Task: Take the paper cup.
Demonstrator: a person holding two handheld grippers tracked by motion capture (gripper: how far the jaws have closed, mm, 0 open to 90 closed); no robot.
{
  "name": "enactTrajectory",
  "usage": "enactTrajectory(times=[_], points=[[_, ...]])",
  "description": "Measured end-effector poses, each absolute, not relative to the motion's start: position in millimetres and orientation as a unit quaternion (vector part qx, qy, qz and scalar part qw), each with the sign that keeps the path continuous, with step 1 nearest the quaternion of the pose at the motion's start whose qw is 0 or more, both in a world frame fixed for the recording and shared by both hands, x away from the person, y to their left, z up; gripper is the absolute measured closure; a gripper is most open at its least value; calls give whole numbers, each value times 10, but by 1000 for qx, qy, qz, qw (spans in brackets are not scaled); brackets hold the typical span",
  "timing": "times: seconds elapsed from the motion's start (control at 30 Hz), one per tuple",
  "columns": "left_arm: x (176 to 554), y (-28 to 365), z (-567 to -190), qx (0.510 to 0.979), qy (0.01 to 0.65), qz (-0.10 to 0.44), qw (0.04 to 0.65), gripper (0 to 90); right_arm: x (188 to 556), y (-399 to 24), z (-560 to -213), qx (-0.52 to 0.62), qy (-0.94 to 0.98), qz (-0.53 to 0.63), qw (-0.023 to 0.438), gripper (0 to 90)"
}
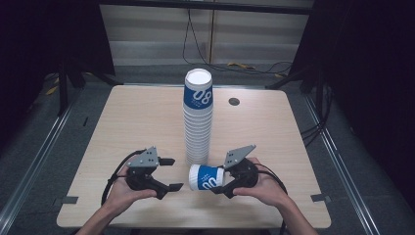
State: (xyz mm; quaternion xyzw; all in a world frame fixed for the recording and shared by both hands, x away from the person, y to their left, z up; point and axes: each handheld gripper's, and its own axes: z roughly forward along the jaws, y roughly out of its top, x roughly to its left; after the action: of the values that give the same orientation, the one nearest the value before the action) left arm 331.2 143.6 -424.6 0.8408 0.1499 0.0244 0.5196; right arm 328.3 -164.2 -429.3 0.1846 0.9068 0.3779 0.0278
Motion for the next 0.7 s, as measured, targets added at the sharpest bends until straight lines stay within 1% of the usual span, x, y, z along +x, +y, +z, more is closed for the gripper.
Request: enactTrajectory(times=[0.13, 0.27, 0.53, 0.7], points=[[3299, 1424, -4234, 836, 154, 32, 526, 161, 3275, -1701, -4330, 198, 894, 402, 23, 286], [3306, 1413, -4236, 829, 158, 28, 535, 160, 3270, -1743, -4359, 200, 873, 445, 16, 286], [3291, 1380, -4200, 816, 162, 31, 554, 158, 3272, -1767, -4432, 215, 846, 488, 6, 283], [3289, 1382, -4196, 813, 162, 34, 559, 160, 3272, -1786, -4471, 221, 835, 504, 8, 283]])
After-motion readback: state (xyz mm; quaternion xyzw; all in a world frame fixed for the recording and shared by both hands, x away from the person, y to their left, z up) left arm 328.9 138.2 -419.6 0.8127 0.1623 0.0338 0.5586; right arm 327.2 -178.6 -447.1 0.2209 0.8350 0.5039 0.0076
